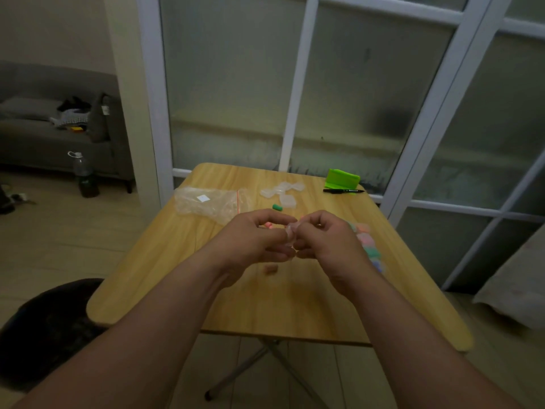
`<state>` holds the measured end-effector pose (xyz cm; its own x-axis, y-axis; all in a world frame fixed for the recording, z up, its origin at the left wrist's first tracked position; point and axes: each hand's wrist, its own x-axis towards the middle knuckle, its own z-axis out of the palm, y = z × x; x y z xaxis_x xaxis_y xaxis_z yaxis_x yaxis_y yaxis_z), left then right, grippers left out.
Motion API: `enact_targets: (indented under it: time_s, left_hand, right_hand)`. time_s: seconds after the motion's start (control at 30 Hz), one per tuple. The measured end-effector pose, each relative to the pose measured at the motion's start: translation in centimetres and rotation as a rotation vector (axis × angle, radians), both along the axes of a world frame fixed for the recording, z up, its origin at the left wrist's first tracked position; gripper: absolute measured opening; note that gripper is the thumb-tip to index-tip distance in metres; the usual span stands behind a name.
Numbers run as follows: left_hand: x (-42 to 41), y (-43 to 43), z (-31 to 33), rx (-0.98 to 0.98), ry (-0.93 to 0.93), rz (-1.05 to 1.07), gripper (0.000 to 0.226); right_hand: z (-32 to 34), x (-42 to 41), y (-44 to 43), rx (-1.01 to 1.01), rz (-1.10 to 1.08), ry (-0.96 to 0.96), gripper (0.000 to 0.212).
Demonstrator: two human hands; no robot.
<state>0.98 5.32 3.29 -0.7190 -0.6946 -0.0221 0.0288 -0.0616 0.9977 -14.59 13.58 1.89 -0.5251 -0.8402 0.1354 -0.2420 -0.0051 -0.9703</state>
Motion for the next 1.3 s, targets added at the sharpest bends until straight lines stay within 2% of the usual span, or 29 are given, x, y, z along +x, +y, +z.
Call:
enact_targets:
  time_s: [0.1,0.2,0.37,0.47,0.53,0.6,0.73,0.8,0.87,1.0,1.17,1.3]
  left_hand:
    - [0.0,-0.6,-0.2,0.068,0.021,0.023,0.020]
    - [0.1,-1.1,-0.1,0.153,0.085,0.039,0.025]
    - [-0.5,-0.7,-0.1,0.265,0.160,0.058,0.029]
    - [-0.7,0.5,-0.4,0.337,0.120,-0.063,0.031]
    - [-0.9,1.6,-0.7,0.350,0.106,-0.191,0.036]
    - [-1.1,2.1,-1.2,0.334,0.080,-0.231,0.039]
    - [-1.4,0.6,-1.4,0.456,0.073,-0.118,0.020]
    - [-1.1,-1.0,-1.3,0.573,0.131,-0.001,0.040]
    - [-0.7,-2.7,-1.2,0.643,0.203,0.122,0.050]
    - [-0.1,-4.5,-1.6,0.700,0.280,0.243,0.049]
    - [-0.4,-5.5,-2.1,0.698,0.249,0.293,0.053]
    - [-0.9,-5.9,-2.8,0.722,0.251,0.302,0.054]
  right_hand:
    - [0.1,-0.1,-0.1,-0.015,-0.032,-0.034,0.003]
    - [0.3,-0.5,-0.2,-0.029,-0.068,-0.030,0.011]
    - [0.2,-1.1,-0.2,0.007,-0.117,0.202,0.014]
    - [0.3,-1.9,-0.3,0.005,-0.109,0.290,0.015]
    - [0.3,-2.3,-0.3,0.015,-0.033,0.300,0.016]
    - [0.0,-2.4,-0.7,0.029,0.040,0.275,0.016]
    - [0.1,-2.3,-1.4,0.045,0.033,0.218,0.015]
    - [0.4,-2.7,-1.7,0.052,-0.074,0.176,0.016]
    - [0.4,-3.3,-2.2,0.055,-0.181,0.198,0.016]
    - [-0.9,-3.7,-4.2,0.136,-0.227,0.475,0.012]
    - [-2.2,-2.2,-7.2,0.304,-0.188,0.743,0.007]
    - [-2.2,-0.6,-9.1,0.413,-0.190,0.905,0.018]
